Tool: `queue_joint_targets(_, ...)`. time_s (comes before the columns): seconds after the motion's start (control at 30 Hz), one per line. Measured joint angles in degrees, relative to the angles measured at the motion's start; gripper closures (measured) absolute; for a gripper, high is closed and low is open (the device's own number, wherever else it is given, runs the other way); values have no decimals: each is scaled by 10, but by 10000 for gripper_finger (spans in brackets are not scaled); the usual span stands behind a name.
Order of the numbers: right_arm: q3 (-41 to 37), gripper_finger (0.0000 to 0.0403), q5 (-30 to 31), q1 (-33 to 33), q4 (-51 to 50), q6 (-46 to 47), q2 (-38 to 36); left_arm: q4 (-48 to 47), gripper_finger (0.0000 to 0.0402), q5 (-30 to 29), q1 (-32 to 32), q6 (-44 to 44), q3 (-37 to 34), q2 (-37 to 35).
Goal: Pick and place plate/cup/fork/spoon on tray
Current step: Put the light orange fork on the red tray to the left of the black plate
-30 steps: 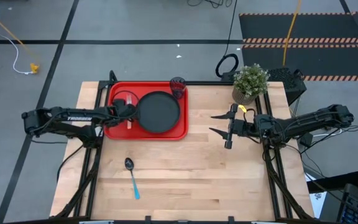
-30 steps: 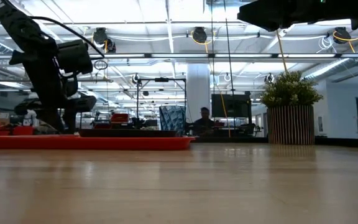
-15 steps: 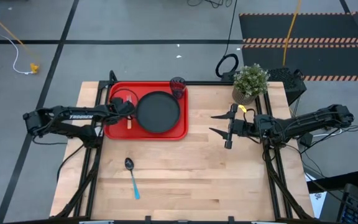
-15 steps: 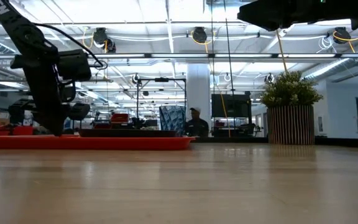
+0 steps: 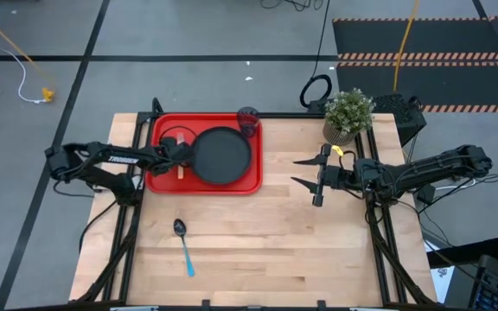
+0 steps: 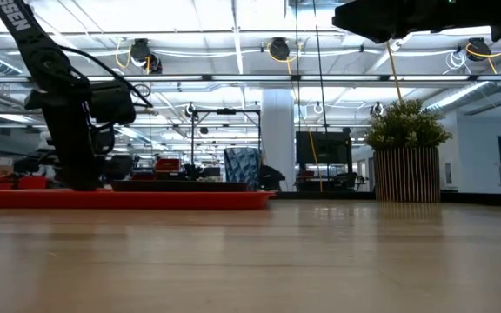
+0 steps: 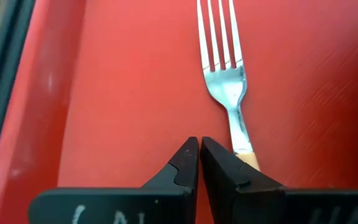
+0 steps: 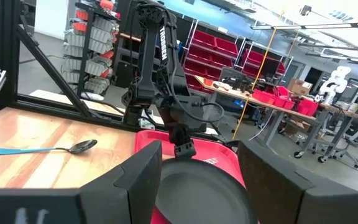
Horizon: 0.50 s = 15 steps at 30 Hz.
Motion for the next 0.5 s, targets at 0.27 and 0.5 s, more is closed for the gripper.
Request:
queue_joint_targets(0.27, 0, 200, 0, 0, 0, 0, 0, 19, 378, 5, -3, 2, 0, 1)
queue_joint_targets(0.5, 0, 200, 0, 0, -1, 0, 0, 22, 378, -1, -3, 4, 0, 1)
